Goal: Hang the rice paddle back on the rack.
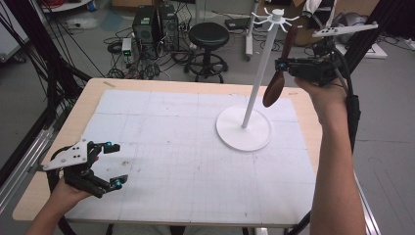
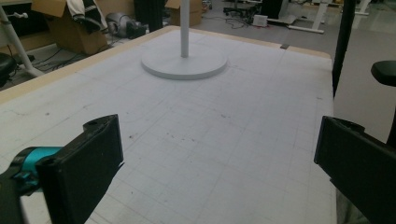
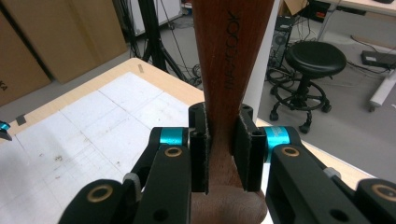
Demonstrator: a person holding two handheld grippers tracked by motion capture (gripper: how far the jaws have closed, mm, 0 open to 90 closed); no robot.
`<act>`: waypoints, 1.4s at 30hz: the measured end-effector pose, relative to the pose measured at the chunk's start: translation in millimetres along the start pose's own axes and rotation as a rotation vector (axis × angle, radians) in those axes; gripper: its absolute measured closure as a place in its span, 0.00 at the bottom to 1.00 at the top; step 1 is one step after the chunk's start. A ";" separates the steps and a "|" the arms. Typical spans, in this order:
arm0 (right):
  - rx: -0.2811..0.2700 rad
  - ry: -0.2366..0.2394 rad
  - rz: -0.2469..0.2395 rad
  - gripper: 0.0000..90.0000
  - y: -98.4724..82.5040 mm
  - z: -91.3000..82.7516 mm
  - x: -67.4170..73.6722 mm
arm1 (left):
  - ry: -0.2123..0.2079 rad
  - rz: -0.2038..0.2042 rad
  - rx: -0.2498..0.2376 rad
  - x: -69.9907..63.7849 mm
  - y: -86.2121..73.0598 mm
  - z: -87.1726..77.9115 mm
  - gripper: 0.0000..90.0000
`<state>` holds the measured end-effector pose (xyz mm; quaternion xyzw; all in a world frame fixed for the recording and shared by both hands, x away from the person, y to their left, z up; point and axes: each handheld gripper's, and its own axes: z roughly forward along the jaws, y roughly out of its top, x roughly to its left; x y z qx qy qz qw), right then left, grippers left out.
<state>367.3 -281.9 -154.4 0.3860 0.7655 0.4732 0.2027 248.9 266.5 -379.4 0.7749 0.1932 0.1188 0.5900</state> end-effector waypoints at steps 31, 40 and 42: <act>0.009 -0.013 0.012 0.86 4.1 8.5 -6.3 | 0.006 -0.003 0.001 0.4 -0.4 -1.6 0.02; 0.007 -0.013 0.017 0.86 4.2 11.3 -6.9 | 0.005 -0.002 0.001 0.8 -0.8 -1.7 0.02; 0.003 -0.016 0.012 0.86 4.0 12.0 -7.3 | 0.005 -0.002 0.001 0.8 -0.8 -1.6 0.02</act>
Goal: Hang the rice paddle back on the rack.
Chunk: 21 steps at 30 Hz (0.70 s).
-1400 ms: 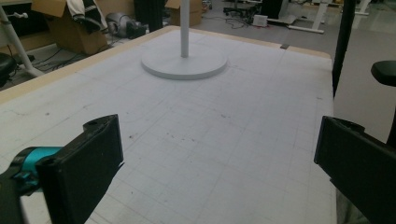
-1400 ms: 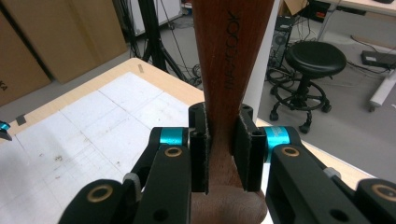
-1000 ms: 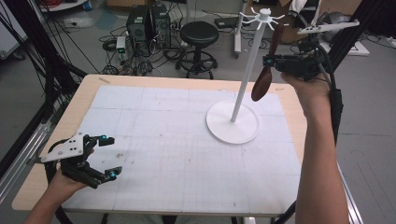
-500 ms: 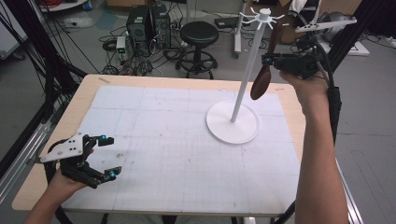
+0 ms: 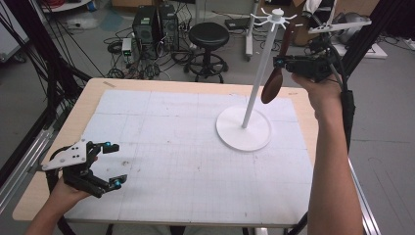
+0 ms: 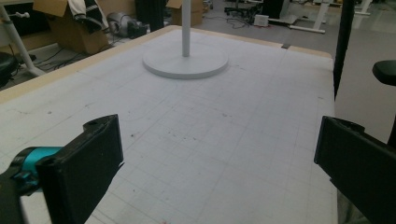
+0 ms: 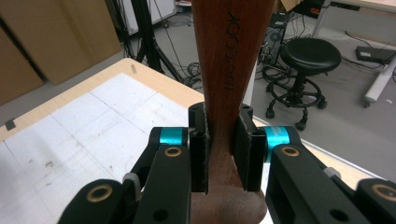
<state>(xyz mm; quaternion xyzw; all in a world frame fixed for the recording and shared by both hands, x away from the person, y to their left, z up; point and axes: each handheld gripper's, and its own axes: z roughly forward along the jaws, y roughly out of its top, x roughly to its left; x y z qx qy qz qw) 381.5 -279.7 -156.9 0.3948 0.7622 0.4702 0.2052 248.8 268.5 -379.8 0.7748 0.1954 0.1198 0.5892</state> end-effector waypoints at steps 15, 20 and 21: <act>-0.017 0.029 0.026 0.72 -4.1 2.1 -2.8 | 0.001 0.001 -0.003 0.1 0.0 -1.7 0.02; -0.019 0.056 0.043 0.64 -10.4 -0.6 -2.9 | 0.002 -0.001 -0.003 0.5 -0.1 -2.0 0.02; -0.027 0.057 0.041 0.63 -12.2 -1.3 -2.9 | 0.001 0.001 -0.003 0.5 -0.1 -1.8 0.02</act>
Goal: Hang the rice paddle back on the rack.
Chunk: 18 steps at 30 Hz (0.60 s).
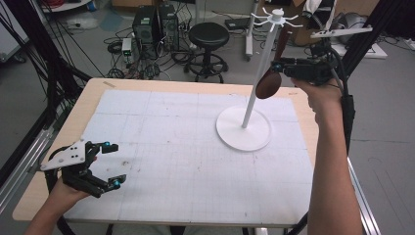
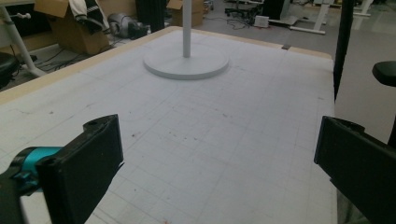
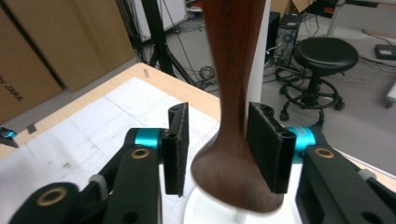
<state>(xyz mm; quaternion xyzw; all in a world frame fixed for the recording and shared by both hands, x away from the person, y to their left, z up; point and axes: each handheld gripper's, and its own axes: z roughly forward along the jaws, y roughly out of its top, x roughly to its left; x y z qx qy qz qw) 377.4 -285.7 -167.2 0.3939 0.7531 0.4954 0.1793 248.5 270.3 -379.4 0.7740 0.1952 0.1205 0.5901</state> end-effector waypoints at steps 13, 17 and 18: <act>-0.075 0.028 0.000 0.30 -17.2 -10.3 11.4 | -0.002 -0.001 -0.001 -0.6 0.2 1.4 0.02; -0.062 0.034 0.017 0.19 -23.3 -6.9 9.6 | -0.001 -0.004 -0.002 -0.7 0.3 1.0 0.02; -0.059 0.026 0.017 0.16 -24.6 -6.3 9.4 | 0.001 -0.004 -0.002 -0.7 0.3 0.8 0.02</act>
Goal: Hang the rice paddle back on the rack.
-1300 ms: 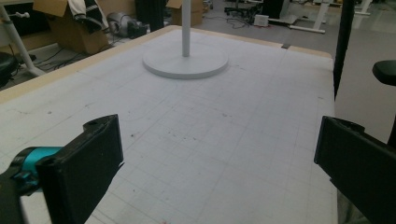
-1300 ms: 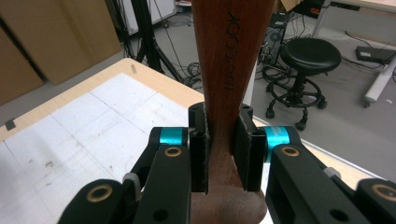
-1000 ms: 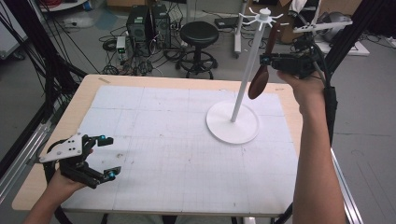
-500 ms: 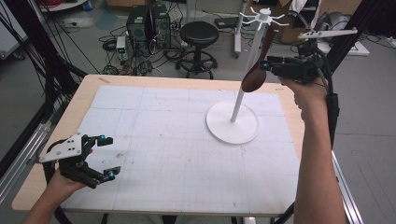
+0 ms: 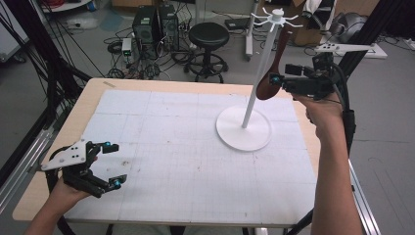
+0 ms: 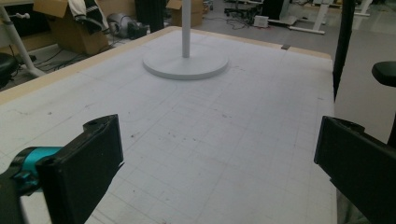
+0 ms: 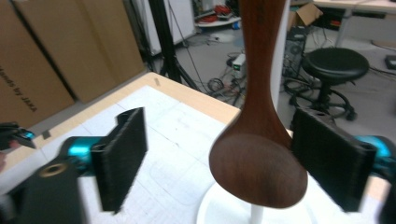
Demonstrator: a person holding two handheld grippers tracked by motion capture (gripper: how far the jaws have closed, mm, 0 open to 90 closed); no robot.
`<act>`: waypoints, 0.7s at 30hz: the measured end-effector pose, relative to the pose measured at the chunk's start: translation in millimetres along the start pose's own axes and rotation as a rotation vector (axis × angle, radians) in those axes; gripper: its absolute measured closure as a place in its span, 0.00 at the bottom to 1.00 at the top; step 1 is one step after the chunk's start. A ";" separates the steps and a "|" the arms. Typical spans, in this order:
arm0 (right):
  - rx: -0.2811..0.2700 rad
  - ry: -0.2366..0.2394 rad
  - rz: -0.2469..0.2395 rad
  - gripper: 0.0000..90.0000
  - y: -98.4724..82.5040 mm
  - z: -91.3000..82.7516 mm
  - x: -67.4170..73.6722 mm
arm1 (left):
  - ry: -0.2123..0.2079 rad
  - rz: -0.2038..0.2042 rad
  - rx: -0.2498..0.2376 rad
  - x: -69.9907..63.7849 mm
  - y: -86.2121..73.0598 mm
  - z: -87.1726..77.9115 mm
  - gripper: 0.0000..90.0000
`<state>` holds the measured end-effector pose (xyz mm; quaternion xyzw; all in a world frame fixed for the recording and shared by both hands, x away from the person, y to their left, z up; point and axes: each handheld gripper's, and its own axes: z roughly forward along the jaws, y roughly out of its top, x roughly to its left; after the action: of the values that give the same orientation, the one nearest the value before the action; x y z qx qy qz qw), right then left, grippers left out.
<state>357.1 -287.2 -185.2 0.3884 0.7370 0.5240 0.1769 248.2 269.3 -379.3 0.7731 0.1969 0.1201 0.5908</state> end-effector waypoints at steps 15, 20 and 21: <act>-0.007 0.052 -0.033 0.00 -22.6 0.3 13.4 | -0.002 0.003 0.001 -0.3 0.2 0.6 0.02; -0.007 0.075 -0.052 0.00 -32.1 -0.1 22.7 | -0.001 0.002 0.001 -0.5 0.4 0.4 0.02; -0.007 0.079 -0.055 0.00 -34.3 -0.4 24.4 | 0.001 0.002 -0.001 -0.2 0.7 -0.3 0.02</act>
<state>328.1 -274.1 -212.7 0.3465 0.7520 0.5365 0.1634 247.9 269.3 -378.5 0.7730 0.1964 0.1208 0.5910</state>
